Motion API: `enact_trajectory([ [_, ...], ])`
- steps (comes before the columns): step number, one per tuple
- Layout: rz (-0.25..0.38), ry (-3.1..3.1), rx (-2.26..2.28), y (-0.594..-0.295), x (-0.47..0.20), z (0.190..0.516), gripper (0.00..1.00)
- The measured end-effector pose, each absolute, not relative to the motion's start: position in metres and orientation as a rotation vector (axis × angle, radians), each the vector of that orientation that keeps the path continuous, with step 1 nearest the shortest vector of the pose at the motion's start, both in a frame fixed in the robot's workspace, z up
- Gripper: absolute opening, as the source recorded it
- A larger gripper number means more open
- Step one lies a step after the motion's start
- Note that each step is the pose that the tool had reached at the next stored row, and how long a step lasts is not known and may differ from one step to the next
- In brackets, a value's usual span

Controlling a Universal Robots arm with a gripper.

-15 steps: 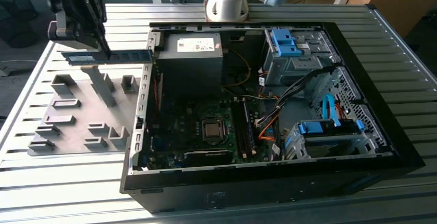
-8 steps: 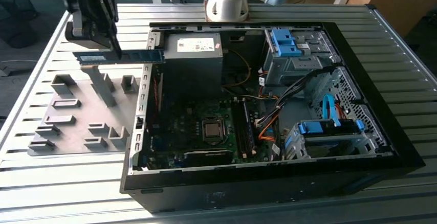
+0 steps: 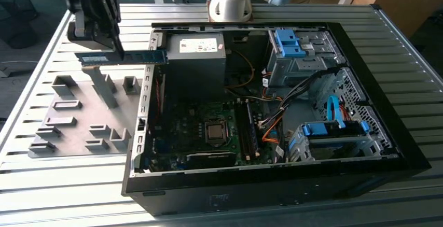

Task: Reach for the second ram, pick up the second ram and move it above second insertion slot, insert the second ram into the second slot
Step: 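Pick up the second ram and move it above second insertion slot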

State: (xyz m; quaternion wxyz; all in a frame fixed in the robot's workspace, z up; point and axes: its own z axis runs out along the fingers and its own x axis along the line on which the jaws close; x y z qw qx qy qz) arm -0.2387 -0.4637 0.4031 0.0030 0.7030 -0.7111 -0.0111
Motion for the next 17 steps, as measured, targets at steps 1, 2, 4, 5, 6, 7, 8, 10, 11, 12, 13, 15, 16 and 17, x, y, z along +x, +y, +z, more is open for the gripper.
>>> enact_trajectory([
  [1,-0.035,-2.23,2.204,-0.464,-0.238,0.403,0.14],
  [2,-0.035,-2.23,2.204,-0.464,-0.238,0.403,0.14],
  [4,-0.035,-2.23,2.204,-0.464,-0.236,0.403,0.14],
  [5,-0.035,-2.23,2.204,-0.464,-0.236,0.403,0.14],
  [6,-0.035,-2.23,2.204,-0.464,-0.235,0.403,0.14],
  [7,-0.035,-2.23,2.204,-0.464,-0.234,0.403,0.14],
  [8,-0.035,-2.23,2.204,-0.464,-0.233,0.403,0.14],
  [10,-0.035,-2.23,2.204,-0.464,-0.23,0.403,0.14],
  [11,-0.035,-2.23,2.204,-0.464,-0.229,0.403,0.14],
  [12,-0.035,-2.23,2.204,-0.464,-0.228,0.403,0.14],
  [13,-0.035,-2.23,2.204,-0.464,-0.226,0.403,0.14],
  [15,-0.035,-2.23,2.204,-0.464,-0.223,0.403,0.14],
  [16,-0.035,-2.23,2.204,-0.464,-0.221,0.403,0.14],
  [17,-0.035,-2.23,2.204,-0.464,-0.22,0.403,0.14],
])
